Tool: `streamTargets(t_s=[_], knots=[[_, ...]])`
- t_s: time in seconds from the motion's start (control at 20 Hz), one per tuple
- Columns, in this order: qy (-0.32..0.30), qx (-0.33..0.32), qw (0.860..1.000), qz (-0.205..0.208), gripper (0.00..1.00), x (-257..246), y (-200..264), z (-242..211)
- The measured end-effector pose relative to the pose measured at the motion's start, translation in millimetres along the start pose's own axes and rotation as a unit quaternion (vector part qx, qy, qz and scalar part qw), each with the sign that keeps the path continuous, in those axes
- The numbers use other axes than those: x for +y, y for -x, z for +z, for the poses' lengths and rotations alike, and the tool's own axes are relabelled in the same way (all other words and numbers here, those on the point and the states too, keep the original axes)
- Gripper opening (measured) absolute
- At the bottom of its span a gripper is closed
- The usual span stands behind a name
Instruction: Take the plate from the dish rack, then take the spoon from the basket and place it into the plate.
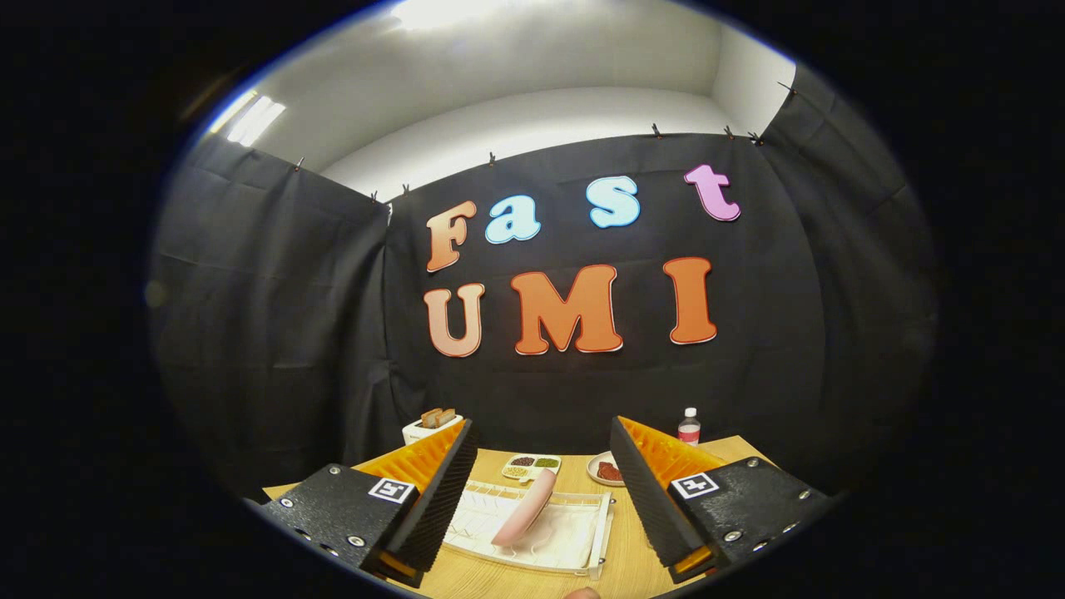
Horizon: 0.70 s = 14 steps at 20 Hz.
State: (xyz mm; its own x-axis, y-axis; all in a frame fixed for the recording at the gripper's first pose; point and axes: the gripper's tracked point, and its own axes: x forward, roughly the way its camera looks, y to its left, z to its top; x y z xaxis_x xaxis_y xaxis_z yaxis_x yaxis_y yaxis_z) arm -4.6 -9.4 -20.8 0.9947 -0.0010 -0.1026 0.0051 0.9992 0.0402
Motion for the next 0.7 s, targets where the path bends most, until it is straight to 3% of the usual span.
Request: streamTargets(t_s=[0.4,0.7], knots=[[0.032,-0.043,0.998,-0.017,0.96,-8.0,9.0,10.5],[0.042,-0.001,0.999,0.006,0.96,7.0,-4.8,-15.2]])
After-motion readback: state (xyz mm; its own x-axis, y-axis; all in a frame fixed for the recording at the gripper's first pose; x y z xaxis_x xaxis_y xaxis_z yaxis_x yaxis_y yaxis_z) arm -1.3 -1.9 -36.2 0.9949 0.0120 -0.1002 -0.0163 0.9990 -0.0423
